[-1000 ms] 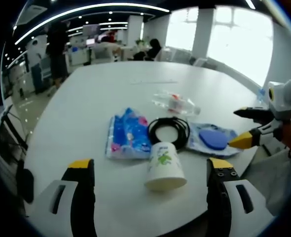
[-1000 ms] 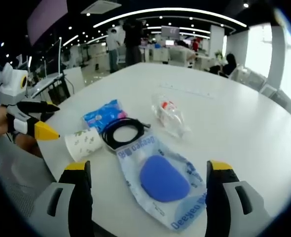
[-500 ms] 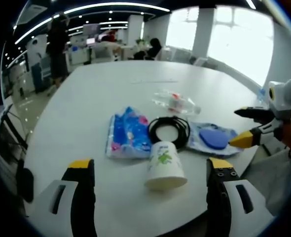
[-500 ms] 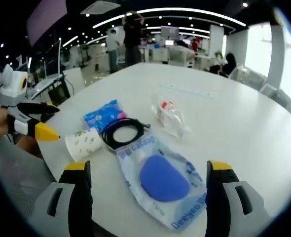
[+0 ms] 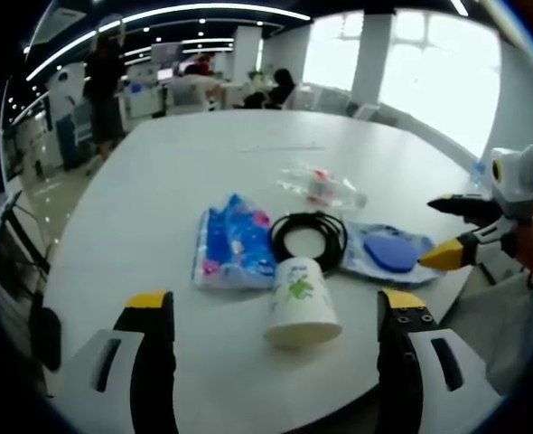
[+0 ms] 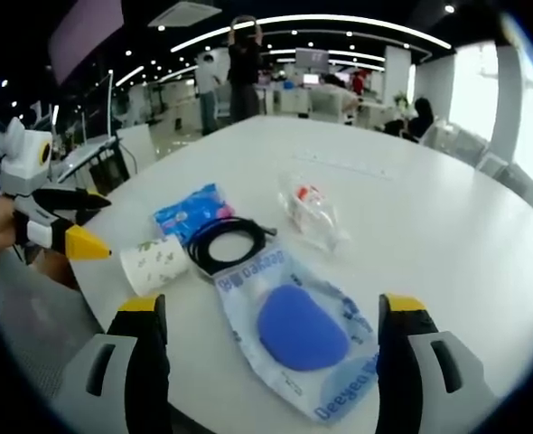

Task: Arrange the tabletop items into an orderly group along one side of the table until the central work area is clear of visible clutter.

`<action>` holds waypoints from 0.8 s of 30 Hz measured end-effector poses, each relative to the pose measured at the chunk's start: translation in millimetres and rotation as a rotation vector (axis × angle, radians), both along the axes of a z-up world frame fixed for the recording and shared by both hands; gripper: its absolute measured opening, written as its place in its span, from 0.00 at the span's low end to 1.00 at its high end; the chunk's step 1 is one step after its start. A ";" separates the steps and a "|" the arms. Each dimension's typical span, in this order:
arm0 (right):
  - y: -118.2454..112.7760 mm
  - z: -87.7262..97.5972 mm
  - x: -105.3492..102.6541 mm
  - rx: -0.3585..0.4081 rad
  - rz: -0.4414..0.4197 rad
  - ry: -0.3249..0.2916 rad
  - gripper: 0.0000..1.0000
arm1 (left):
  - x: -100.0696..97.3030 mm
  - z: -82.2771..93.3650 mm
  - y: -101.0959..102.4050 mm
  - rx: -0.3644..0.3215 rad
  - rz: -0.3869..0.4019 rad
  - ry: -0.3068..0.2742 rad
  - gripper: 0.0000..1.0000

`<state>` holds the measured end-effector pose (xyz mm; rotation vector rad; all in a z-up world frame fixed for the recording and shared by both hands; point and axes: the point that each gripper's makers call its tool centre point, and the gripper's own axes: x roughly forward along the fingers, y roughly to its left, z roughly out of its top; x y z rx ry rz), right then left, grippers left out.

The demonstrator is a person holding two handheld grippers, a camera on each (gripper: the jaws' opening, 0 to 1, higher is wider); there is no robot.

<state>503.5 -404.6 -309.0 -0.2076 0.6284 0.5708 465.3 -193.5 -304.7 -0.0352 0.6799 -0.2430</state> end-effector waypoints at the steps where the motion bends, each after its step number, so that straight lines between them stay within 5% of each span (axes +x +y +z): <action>1: -0.5 -1.0 -0.5 -0.005 0.000 0.004 0.96 | -0.2 0.0 0.1 0.000 0.000 0.000 0.89; 24: 1.1 -2.3 -1.6 -0.007 0.011 0.008 0.96 | -0.4 0.2 -0.6 -0.003 -0.004 0.001 0.89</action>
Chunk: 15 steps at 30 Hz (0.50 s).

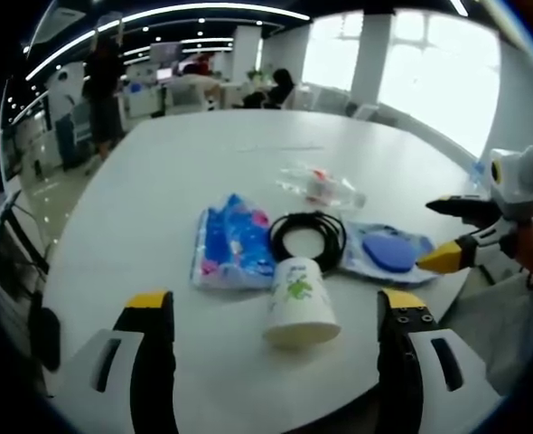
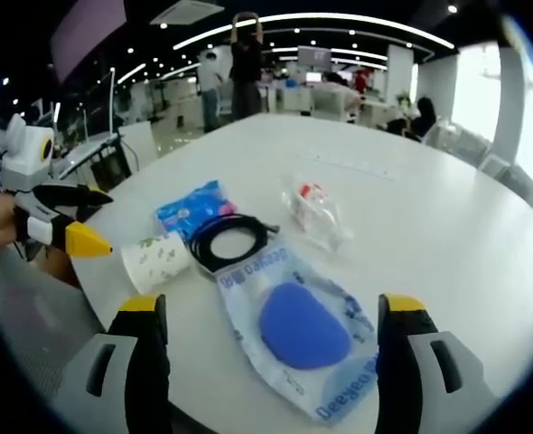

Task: Arrange the tabletop items into an orderly group along one side of the table until the central work area is clear of visible clutter.

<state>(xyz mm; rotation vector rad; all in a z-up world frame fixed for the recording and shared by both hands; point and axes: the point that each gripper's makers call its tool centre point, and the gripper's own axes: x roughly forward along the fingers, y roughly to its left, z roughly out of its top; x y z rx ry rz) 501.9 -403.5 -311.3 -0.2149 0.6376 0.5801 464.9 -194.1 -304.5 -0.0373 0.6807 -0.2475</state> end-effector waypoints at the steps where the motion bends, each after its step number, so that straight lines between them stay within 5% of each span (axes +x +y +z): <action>1: 0.0 0.2 0.2 0.000 0.000 -0.001 0.96 | 0.1 0.0 0.0 0.000 0.000 0.000 0.89; 15: 1.8 12.4 6.7 0.013 0.021 -0.087 0.92 | -0.2 0.3 -3.3 -0.005 -0.012 -0.002 0.89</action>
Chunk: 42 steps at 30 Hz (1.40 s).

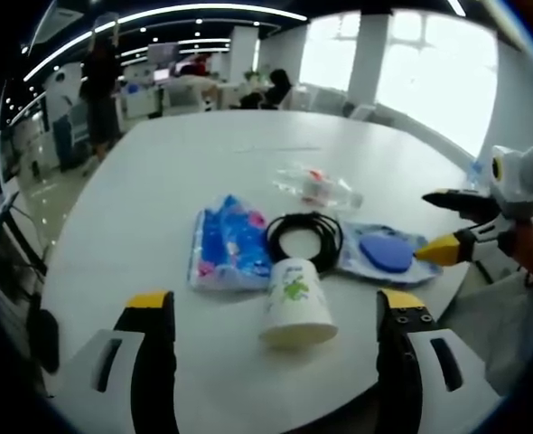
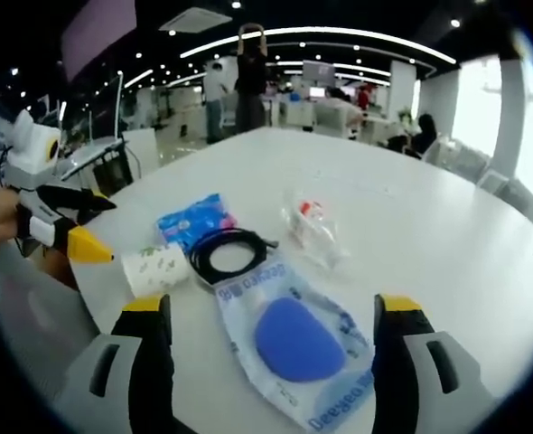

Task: Arrange the tabletop items into an orderly group along one side of the table until the central work area is clear of visible clutter.

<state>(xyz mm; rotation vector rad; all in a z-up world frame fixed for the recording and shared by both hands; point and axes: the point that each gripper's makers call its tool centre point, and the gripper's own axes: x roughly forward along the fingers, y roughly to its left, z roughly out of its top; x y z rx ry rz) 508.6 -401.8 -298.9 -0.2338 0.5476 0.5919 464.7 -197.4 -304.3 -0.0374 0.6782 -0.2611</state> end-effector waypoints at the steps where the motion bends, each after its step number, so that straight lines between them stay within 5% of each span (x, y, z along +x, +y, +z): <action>1: -0.2 1.1 1.4 0.001 -0.001 -0.008 0.91 | 0.0 0.0 0.4 0.001 0.002 -0.001 0.88; 32: 2.9 8.0 47.8 0.056 0.055 -0.067 0.79 | -1.0 9.4 -18.3 -0.034 -0.075 -0.031 0.89; 38: 10.0 8.0 61.4 0.038 0.098 -0.088 0.78 | -2.1 11.0 -21.5 -0.050 -0.095 -0.032 0.89; 42: 14.5 5.5 74.5 -0.043 0.150 -0.127 0.77 | -2.7 13.6 -27.8 -0.086 -0.117 -0.037 0.89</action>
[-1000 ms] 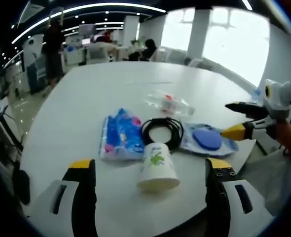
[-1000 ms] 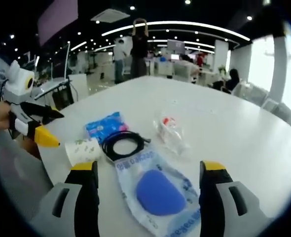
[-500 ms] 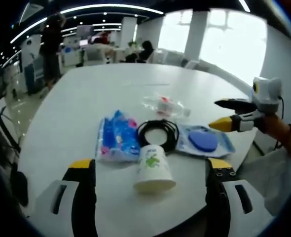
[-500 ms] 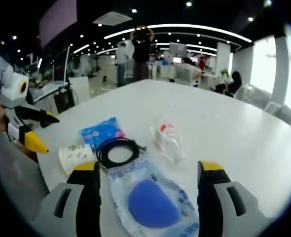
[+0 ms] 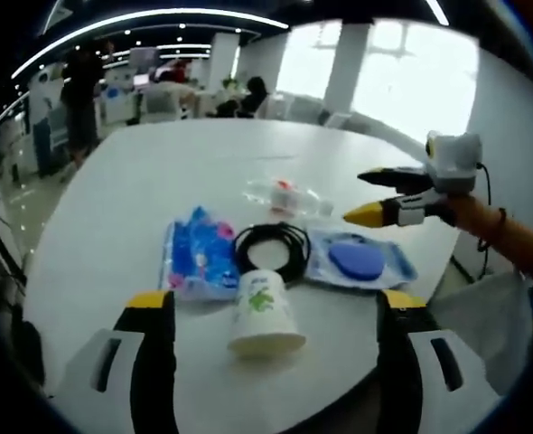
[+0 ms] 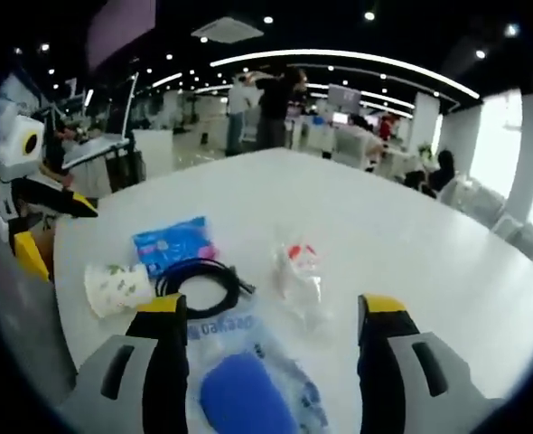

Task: Arrange the tabletop items into an orderly group along one side of the table until the central work area is clear of visible clutter.

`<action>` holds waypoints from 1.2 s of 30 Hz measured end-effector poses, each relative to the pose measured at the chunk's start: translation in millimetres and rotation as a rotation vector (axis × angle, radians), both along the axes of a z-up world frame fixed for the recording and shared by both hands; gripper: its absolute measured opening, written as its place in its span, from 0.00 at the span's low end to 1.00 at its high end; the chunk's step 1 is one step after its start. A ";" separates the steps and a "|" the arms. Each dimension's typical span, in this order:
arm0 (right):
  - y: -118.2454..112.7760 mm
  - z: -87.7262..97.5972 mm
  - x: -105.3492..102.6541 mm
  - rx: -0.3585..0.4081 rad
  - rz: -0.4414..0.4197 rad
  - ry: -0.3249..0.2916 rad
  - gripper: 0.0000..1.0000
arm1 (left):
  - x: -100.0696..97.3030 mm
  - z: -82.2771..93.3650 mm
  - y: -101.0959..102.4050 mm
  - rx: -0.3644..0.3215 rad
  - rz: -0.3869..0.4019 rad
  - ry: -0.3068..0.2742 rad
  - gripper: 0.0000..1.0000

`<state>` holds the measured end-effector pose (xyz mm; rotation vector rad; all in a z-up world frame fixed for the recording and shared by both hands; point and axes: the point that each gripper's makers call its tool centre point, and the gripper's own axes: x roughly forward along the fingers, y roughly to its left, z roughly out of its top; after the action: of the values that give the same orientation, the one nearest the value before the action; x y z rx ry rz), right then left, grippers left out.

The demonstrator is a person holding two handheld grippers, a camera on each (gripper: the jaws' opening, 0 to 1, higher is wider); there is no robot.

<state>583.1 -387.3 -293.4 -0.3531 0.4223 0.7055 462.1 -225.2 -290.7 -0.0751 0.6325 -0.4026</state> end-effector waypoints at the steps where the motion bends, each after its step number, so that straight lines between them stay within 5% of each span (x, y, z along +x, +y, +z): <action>1: 0.3 -1.6 2.2 -0.003 0.001 0.010 0.77 | -0.3 0.1 -1.9 0.004 -0.010 -0.002 0.90; 18: 5.5 -34.6 55.6 -0.010 0.023 0.139 0.76 | 3.1 4.3 -15.1 -0.006 -0.061 -0.034 0.98; 36: 10.3 -68.2 80.8 0.013 0.006 0.264 0.70 | 7.7 15.2 -26.8 -0.044 -0.103 -0.089 0.99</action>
<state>663.9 -377.0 -361.6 -0.2490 0.6666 0.7635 469.8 -252.0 -275.5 -0.0668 0.5406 -0.5164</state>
